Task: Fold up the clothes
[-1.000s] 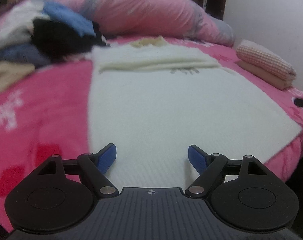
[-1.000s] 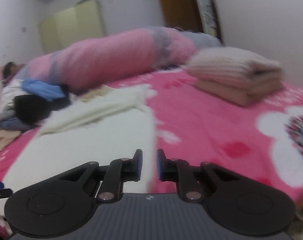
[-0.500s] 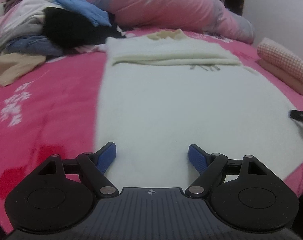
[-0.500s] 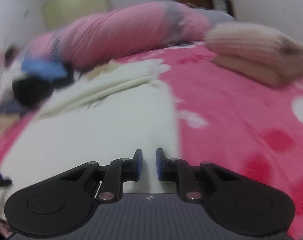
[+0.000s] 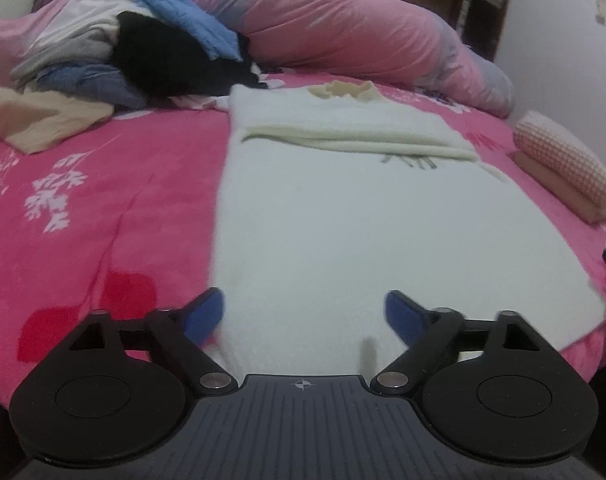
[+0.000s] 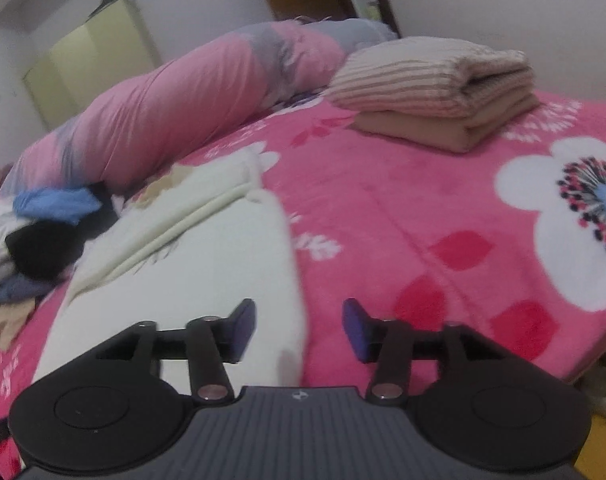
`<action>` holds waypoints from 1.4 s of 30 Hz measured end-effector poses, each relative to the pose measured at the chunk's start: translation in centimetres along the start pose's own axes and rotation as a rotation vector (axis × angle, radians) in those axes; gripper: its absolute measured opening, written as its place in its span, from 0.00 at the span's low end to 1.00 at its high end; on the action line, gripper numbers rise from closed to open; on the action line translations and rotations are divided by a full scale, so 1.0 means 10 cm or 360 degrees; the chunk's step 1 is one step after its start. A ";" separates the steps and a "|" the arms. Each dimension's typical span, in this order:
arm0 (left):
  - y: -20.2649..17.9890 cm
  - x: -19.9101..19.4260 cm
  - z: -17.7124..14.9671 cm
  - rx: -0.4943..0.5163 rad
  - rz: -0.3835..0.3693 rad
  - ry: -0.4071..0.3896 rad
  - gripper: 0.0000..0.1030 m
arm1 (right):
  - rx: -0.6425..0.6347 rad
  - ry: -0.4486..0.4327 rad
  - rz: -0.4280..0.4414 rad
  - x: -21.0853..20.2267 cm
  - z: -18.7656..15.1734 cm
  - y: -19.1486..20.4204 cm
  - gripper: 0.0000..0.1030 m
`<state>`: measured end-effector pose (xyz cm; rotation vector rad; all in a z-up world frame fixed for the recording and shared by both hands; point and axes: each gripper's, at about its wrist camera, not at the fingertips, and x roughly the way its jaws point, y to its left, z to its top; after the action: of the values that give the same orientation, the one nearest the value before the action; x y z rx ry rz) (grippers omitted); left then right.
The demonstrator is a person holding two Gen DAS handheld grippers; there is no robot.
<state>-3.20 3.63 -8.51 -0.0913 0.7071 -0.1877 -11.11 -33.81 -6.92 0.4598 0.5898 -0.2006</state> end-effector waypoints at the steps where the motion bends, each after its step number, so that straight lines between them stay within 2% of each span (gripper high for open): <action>1: 0.01 -0.01 0.00 -0.0016 0.0010 0.0004 0.96 | -0.0027 0.0001 0.0000 -0.01 0.00 0.05 0.67; 6: 0.02 -0.03 0.03 -0.0079 0.0078 0.0087 0.99 | -0.0089 -0.0022 0.0074 -0.12 -0.03 0.24 0.81; 8: 0.03 -0.03 0.03 -0.0096 0.0107 0.0123 1.00 | -0.0095 -0.0035 0.0093 -0.17 -0.02 0.29 0.95; 13: -0.06 -0.04 0.02 -0.0037 0.0200 0.0178 1.00 | -0.0154 -0.0044 0.0100 -0.21 -0.03 0.42 1.00; 20: -0.13 0.02 0.06 0.0007 0.0213 0.0292 1.00 | -0.0234 -0.0017 0.0066 -0.19 -0.08 0.61 1.00; 27: -0.04 0.00 0.12 -0.0074 0.0256 0.0235 1.00 | -0.0302 -0.0045 0.0054 -0.21 -0.13 0.78 1.00; 34: -0.05 0.08 0.19 -0.0107 0.0323 0.0267 1.00 | -0.0431 -0.0036 -0.0089 -0.15 -0.19 0.94 1.00; 39: -0.14 0.15 0.19 -0.0038 0.0369 0.0253 1.00 | -0.0652 -0.0089 -0.0305 -0.07 -0.24 1.04 1.00; 42: -0.19 0.20 0.18 -0.0010 0.0371 0.0261 1.00 | -0.0705 -0.0119 -0.0324 0.00 -0.27 1.03 1.00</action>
<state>-0.77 1.43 -8.16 0.0009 0.8750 0.0309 -9.18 -23.45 -5.20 -0.0368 0.5872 -0.2715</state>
